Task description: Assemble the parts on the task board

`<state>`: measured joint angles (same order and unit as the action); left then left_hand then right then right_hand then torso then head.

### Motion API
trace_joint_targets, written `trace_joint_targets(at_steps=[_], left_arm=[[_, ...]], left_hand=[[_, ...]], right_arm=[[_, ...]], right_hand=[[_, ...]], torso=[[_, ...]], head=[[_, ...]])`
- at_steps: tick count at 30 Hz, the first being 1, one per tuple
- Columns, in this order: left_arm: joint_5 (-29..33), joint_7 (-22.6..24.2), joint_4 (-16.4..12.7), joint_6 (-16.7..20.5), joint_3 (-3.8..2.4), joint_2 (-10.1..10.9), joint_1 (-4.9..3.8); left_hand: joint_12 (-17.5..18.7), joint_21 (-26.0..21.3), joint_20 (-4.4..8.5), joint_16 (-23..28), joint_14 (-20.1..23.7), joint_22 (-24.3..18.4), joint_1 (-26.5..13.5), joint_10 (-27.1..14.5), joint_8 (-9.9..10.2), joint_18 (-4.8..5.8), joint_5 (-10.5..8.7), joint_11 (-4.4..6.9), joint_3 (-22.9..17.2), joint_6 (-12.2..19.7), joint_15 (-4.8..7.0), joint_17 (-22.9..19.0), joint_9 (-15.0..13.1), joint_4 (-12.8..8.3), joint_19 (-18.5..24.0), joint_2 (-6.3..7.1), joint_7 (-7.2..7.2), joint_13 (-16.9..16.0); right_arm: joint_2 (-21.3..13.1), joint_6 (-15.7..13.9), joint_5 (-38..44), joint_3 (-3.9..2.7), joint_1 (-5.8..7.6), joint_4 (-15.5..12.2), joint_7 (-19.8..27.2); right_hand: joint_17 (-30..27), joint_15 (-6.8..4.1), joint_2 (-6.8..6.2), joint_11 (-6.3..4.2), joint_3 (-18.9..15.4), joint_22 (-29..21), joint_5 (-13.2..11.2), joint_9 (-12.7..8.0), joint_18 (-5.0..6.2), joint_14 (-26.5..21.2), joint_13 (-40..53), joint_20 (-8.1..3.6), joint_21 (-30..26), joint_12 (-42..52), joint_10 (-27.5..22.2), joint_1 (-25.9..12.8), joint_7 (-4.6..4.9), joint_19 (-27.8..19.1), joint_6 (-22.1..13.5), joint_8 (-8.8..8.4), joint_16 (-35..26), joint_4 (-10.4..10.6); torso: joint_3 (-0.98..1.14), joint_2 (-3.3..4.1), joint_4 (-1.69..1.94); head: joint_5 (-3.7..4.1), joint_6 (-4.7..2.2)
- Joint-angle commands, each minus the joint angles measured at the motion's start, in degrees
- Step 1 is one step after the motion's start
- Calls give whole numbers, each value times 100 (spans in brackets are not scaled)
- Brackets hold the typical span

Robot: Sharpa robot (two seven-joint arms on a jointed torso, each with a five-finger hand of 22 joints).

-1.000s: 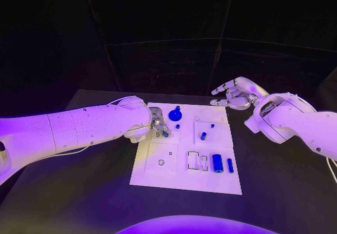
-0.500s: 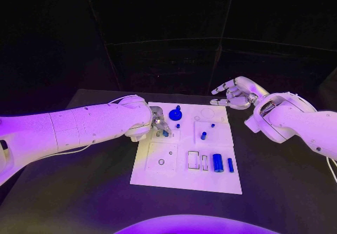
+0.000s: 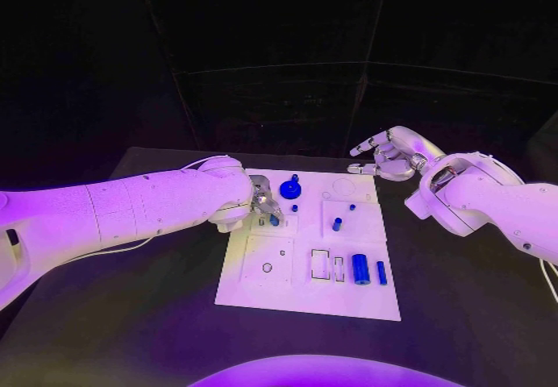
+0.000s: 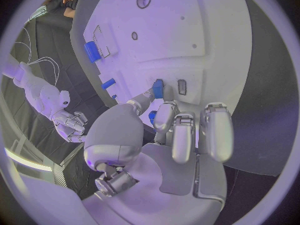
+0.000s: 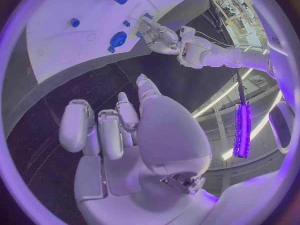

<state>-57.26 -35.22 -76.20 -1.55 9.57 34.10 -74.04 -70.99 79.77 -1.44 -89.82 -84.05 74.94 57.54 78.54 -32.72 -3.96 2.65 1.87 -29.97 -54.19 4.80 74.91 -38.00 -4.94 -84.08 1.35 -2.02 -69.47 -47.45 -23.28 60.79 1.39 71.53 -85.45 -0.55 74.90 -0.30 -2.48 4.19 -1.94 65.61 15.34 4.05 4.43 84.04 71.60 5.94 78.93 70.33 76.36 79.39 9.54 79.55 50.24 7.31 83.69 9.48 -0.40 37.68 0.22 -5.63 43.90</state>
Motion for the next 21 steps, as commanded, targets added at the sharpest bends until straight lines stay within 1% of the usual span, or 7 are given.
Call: trace_joint_targets(at_steps=[1,3,7,10,21], left_arm=[[-14,-23,18,-151,8,-29,10],[-14,-22,32,-141,8,-43,10],[-14,-22,52,-126,8,-66,10],[-14,-22,60,-127,8,-78,10],[-14,-25,91,-100,7,-102,10]], left_hand=[[-24,28,48,-18,-595,138,-87,30,-50,89,33,26,32,-76,58,1509,-26,63,-98,18,24,-13],[-35,30,54,-18,-595,142,-142,39,-75,90,32,32,85,-94,64,1509,-51,107,-100,40,31,-22],[-46,37,66,-18,-595,159,-267,52,-123,93,32,42,229,-114,74,1509,-106,224,-108,65,42,-28],[-51,37,72,-18,-595,163,-314,56,-144,94,33,47,298,-115,80,1509,-135,275,-111,69,47,-30],[-75,54,86,-18,-595,200,-441,74,-219,101,32,60,531,-120,93,1509,-226,415,-129,106,62,-47]], right_arm=[[8,21,-19,-3,11,-4,51],[10,23,-19,-3,11,-2,51],[14,36,-20,-3,11,-1,49],[16,42,-21,-3,11,-1,50],[12,36,-21,-3,11,-1,52]], right_hand=[[465,-3,18,2,-38,-9,-15,4,29,350,-15,-27,-20,-32,-30,13,-21,-32,-30,25,-41,7],[465,-3,18,2,-38,-9,-15,4,29,350,-15,-27,-20,-32,-30,13,-21,-32,-30,25,-41,7],[465,-3,18,2,-38,-9,-15,4,29,350,-15,-27,-20,-32,-30,13,-21,-32,-30,25,-41,7],[454,-3,18,2,-47,-26,-24,3,32,347,-27,-27,-29,-44,-39,10,-21,-39,-32,28,-49,14],[440,-2,19,3,-77,-47,-43,2,36,344,-39,-27,-40,-57,-50,-6,-20,-48,-38,36,-61,41]], torso=[[-1,2,-1],[-5,2,0],[-3,-1,1],[-2,0,-4],[-2,-4,0]], head=[[5,2],[4,4],[6,5],[8,2],[20,-2]])
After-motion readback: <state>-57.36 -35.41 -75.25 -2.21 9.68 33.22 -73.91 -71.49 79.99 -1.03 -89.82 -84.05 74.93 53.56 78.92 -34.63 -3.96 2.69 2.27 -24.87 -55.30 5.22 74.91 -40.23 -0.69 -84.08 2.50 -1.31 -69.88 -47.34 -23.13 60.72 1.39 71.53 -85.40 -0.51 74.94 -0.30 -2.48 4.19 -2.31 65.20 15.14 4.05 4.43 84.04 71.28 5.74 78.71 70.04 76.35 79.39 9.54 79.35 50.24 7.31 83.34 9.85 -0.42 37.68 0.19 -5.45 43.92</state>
